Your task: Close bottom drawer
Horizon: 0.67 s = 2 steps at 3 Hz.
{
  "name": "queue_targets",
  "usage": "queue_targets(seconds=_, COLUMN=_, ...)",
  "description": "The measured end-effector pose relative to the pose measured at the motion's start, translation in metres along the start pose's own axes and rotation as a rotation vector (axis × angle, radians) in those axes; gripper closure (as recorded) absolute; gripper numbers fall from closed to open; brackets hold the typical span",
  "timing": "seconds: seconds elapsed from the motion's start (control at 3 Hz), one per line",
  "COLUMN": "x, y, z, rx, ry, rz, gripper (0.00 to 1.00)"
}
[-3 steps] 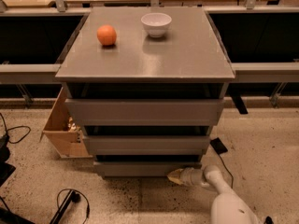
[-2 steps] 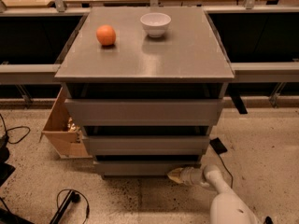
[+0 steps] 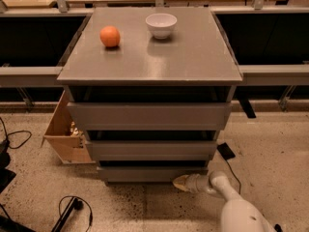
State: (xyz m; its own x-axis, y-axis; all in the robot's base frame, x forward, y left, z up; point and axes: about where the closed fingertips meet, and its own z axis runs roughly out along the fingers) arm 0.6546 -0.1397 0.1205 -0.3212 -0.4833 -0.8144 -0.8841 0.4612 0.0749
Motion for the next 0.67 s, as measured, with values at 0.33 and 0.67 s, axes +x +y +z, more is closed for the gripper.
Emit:
queue_targets(seconds=0.33, x=-0.008, y=-0.026, z=-0.059, rx=0.094, ry=0.065, rz=-0.051, gripper=1.00)
queue_targets(seconds=0.67, x=-0.006, y=-0.072, z=-0.170, rx=0.280, ry=0.205, rz=-0.092, gripper=1.00)
